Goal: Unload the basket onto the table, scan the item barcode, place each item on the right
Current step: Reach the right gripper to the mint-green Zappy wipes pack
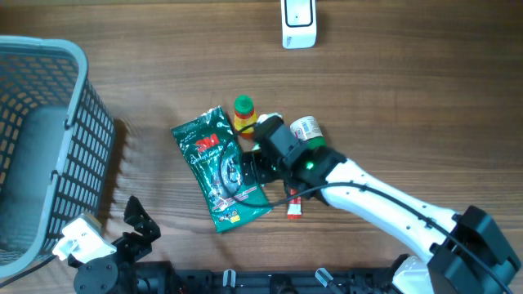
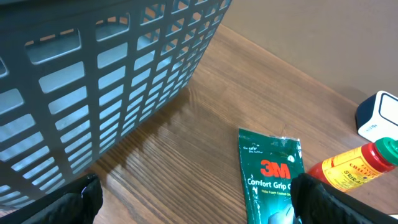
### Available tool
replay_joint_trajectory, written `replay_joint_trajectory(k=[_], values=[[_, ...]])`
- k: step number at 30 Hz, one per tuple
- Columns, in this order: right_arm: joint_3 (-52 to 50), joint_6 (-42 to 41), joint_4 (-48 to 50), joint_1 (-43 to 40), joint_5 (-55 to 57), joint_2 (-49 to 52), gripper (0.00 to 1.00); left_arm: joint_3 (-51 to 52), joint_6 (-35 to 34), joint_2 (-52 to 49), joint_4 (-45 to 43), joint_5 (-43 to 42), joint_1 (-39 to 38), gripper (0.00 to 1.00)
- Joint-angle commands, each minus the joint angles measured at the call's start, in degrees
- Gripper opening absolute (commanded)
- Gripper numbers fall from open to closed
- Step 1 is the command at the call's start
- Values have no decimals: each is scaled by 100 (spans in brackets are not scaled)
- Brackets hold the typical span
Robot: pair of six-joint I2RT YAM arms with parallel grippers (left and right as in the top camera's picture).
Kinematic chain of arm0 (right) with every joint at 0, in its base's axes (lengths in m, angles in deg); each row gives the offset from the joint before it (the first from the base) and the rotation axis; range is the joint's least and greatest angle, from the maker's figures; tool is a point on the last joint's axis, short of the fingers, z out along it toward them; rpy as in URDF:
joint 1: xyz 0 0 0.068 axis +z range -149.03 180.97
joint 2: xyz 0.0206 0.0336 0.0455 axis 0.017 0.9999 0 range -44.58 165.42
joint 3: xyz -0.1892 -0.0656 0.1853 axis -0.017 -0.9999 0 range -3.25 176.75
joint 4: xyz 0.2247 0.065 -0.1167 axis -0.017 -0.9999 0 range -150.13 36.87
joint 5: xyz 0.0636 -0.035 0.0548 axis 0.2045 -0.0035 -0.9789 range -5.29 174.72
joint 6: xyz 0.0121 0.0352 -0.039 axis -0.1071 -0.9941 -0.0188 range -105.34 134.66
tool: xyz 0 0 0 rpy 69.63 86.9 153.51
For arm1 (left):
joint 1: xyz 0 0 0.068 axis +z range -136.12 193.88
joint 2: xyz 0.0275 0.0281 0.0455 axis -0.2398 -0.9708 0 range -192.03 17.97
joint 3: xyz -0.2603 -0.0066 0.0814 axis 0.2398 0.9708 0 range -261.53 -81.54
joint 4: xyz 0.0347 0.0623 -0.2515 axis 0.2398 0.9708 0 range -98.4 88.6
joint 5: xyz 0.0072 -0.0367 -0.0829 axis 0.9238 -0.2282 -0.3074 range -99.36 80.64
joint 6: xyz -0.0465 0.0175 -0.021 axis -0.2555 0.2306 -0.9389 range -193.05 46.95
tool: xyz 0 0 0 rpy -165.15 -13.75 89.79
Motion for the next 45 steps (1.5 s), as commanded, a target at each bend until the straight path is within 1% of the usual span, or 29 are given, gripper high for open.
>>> replay_joint_trajectory(k=[1, 3, 4, 5, 7, 10, 15, 20, 21, 22, 23, 24, 26, 32, 34, 35, 39, 45], values=[[-26, 1058, 188, 170, 1427, 378, 93, 11, -52, 44, -26, -26, -37, 100], [-26, 1104, 245, 173, 1587, 603, 88, 11, -52, 44, -26, -26, -37, 100], [-26, 1270, 267, 177, 1574, 745, 83, 11, -52, 44, -26, -26, -37, 100], [-26, 1427, 260, 227, 1563, 866, 80, 9, -52, 44, -26, -26, -37, 100], [-26, 1615, 260, 393, 1674, 984, 80, 11, -52, 44, -26, -26, -37, 100], [-26, 1681, 313, 669, 2044, 1058, 80, 11, -52, 44, -26, -26, -37, 100], [-26, 1681, 262, 892, 1971, 1058, 80, 11, -52, 44, -26, -26, -37, 100], [-26, 1729, 221, 907, 1971, 1097, 79, 11, -52, 44, -26, -26, -37, 100], [-26, 1744, 219, 907, 1971, 1154, 75, 11, -52, 44, -26, -26, -37, 100], [-26, 1744, 216, 907, 1974, 1204, 65, 11, -52, 44, -26, -26, -37, 100], [-26, 1744, 216, 907, 1974, 1266, 60, 11, -52, 44, -26, -26, -37, 100], [-26, 1733, 216, 907, 1969, 1360, 58, 9, -52, 44, -26, -26, -37, 100], [-26, 1733, 225, 909, 1969, 1569, 59, 11, -52, 44, -26, -26, -37, 100], [-9, 1735, 208, 916, 1978, 1794, 73, 11, -52, 44, -26, -26, -37, 100], [160, 1668, 46, 925, 2017, 1794, 84, 11, -52, 44, -26, -26, -37, 100], [313, 1641, -103, 925, 2015, 1790, 86, 11, -52, 44, -26, -26, -37, 100], [804, 1541, -461, 922, 2015, 1786, 86, 9, -52, 44, -26, -26, -37, 100], [809, 1519, -621, 1025, 1967, 1786, 87, 11, -52, 44, -26, -26, -37, 100]])
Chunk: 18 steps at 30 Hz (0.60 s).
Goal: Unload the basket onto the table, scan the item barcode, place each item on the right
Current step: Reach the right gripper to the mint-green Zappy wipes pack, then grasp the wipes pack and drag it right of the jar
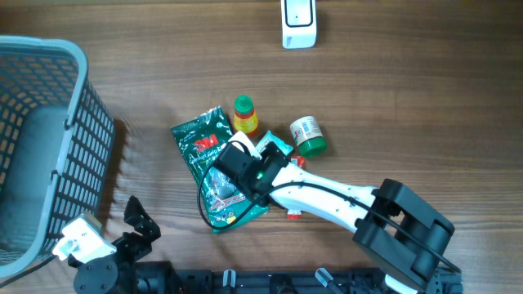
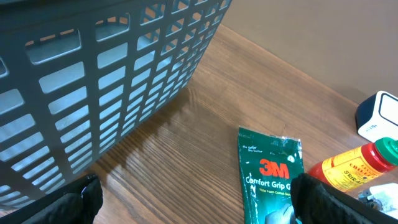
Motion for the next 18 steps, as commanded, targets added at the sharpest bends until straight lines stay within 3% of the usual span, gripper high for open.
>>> replay_joint_trajectory(k=[1, 13, 14, 16, 18], values=[[87, -138, -48, 146, -11, 127, 88, 11, -52, 44, -26, -26, -37, 100], [85, -472, 210, 101, 188, 522, 87, 11, -52, 44, -26, -26, -37, 100], [85, -634, 203, 17, 186, 592, 83, 11, -52, 44, -26, -24, -37, 100], [85, -785, 166, -129, 85, 597, 57, 11, -52, 44, -26, -26, -37, 100], [94, -765, 155, -275, -173, 595, 38, 9, -52, 44, -26, -24, -37, 100]])
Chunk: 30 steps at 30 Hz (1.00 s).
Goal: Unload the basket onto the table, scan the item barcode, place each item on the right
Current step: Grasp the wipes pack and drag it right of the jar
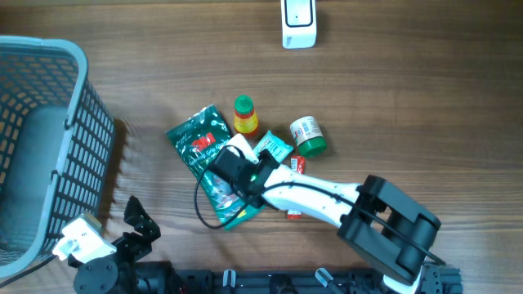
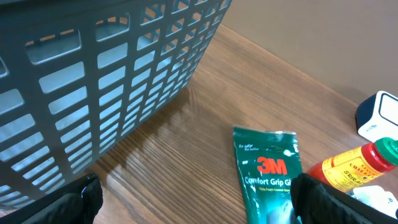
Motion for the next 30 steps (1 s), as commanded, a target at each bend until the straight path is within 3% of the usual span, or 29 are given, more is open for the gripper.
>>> replay_joint_trajectory(k=[1, 3, 4, 8, 13, 18, 25, 27, 30], values=[[39, -245, -66, -396, -343, 229, 31, 9, -52, 42, -26, -26, -37, 100], [44, -227, -98, -553, -588, 229, 10, 11, -52, 42, -26, -26, -37, 100], [50, -227, -129, -629, -728, 223, 5, 11, -52, 42, -26, -24, -37, 100], [240, -238, -518, -741, -1274, -118, 4, 11, -52, 42, -26, -26, -37, 100], [588, -424, -1182, -833, -2450, -1388, 4, 11, -52, 42, -26, -26, -37, 100], [581, -153, -1733, -1580, -4883, -2691, 4, 11, -52, 42, -26, -26, -37, 100], [549, -39, -1836, -2673, -7545, -2817, 4, 11, -52, 42, -26, -26, -37, 100], [533, 496, -1886, -2811, -6953, -2787, 4, 9, -52, 42, -26, -26, -37, 100], [385, 68, -2243, -2787, -3703, -2719, 4, 11, -52, 42, -26, -26, -37, 100]])
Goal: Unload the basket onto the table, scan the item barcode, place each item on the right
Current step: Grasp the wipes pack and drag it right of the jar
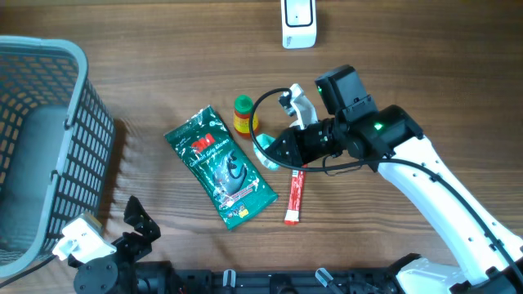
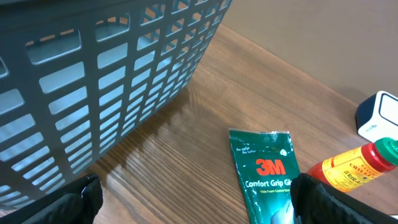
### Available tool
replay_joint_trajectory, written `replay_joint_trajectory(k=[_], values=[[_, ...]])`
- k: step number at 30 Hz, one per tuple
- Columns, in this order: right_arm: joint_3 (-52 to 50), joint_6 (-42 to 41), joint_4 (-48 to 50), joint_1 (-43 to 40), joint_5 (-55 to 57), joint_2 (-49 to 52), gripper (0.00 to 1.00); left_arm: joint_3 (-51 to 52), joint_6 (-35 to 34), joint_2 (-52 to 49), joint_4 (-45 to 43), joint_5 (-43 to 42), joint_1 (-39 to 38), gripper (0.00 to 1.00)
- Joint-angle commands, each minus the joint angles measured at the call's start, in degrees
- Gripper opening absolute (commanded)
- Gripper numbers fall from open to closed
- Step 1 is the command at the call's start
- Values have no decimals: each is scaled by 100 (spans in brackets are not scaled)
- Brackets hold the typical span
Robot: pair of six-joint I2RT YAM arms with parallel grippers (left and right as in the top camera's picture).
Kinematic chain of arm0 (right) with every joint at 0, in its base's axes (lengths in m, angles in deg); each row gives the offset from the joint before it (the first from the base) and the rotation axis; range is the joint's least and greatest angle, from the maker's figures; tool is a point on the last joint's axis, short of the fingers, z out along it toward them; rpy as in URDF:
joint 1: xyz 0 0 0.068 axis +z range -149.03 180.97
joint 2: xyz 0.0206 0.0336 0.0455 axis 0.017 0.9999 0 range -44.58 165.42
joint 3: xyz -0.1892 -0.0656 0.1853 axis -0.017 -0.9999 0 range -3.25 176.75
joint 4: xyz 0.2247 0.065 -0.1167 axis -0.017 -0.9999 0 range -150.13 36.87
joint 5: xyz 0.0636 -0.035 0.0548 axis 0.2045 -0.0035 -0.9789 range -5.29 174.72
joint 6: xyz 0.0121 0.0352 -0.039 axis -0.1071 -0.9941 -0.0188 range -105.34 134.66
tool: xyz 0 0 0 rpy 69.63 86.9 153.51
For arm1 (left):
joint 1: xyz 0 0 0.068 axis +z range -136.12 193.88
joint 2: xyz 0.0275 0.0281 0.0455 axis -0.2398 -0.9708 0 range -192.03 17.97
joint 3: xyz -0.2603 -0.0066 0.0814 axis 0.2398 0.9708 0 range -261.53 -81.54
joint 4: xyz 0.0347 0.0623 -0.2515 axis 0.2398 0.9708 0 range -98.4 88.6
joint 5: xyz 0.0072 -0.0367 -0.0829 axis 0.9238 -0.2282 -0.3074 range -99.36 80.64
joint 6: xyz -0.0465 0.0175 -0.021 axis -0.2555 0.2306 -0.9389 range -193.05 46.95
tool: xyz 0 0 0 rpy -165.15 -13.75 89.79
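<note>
My right gripper [image 1: 270, 152] reaches leftward over the middle of the table, its jaws closed on a small teal box [image 1: 263, 155] of which only an edge shows. The white barcode scanner [image 1: 298, 24] stands at the far edge; it also shows in the left wrist view as the scanner [image 2: 378, 115]. A green 3M pack [image 1: 221, 175] lies flat to the left of the gripper, seen closer as the pack [image 2: 264, 171]. My left gripper [image 2: 199, 208] rests open at the near left corner, nothing between its fingers [image 2: 81, 199].
A grey mesh basket [image 1: 73, 122] fills the left side. A yellow bottle with a green cap [image 1: 243, 114] stands beside the right gripper. A red stick pack [image 1: 294, 196] lies below it. The right arm [image 1: 425, 171] crosses the right half.
My right gripper left the 3M pack, shifted right and now sits at the teal box, with the arm swung up and to the right. The green-capped jar is hidden. The red stick shows in full.
The right gripper was first by the bottle and jar at the pack's right edge. It then lay on the 3M pack, which turned and slid left. Now the pack lies bare, and the gripper is on the teal box. The left arm stayed still.
</note>
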Motion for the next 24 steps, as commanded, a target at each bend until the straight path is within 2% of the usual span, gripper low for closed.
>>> replay_joint_trajectory(k=[1, 4, 5, 8, 9, 10, 12, 13, 14, 15, 16, 18, 19, 21, 23, 24], values=[[-212, -501, -321, -4, 3093, 129, 4, 11, -52, 44, -24, -26, -37, 100], [-450, -1508, -697, -4, 4474, 162, 4, 11, -52, 44, -24, -26, -37, 100], [-514, -2085, -852, -4, 4876, 162, 4, 9, -52, 44, -24, -26, -37, 100], [-750, -3082, -907, -9, 5296, 162, 5, 9, -52, 44, -24, -26, -37, 100], [-1025, -3237, -664, -9, 5270, 170, 9, 11, -52, 44, -24, -26, -37, 100], [-1226, -3383, -492, -9, 5272, 192, 15, 11, -52, 44, -24, -26, -37, 100], [-1604, -3797, -151, -28, 5226, 260, 54, 11, -52, 44, -24, -26, -37, 100], [-1729, -3869, 11, -48, 5130, 278, 69, 9, -52, 44, -24, -26, -37, 100], [-1746, -3864, 57, -59, 5090, 280, 79, 9, -52, 44, -24, -26, -37, 100], [-1727, -3864, 76, -66, 5101, 278, 85, 9, -52, 44, -24, -26, -37, 100], [-1679, -3860, 74, -70, 5104, 258, 86, 11, -52, 44, -24, -26, -37, 100], [-1499, -3825, 46, -96, 5101, 229, 84, 11, -52, 44, -24, -26, -37, 100], [-1392, -3825, 24, -101, 5101, 229, 72, 11, -52, 44, -24, -24, -37, 100], [-1355, -3869, 50, -105, 5101, 229, 38, 11, -52, 44, -24, -26, -37, 100], [-1440, -4085, 98, -157, 4959, 271, 15, 11, -52, 44, -24, -26, -37, 100], [-1502, -4133, 184, -190, 4868, 297, 10, 11, -52, 44, -24, -26, -37, 100]])
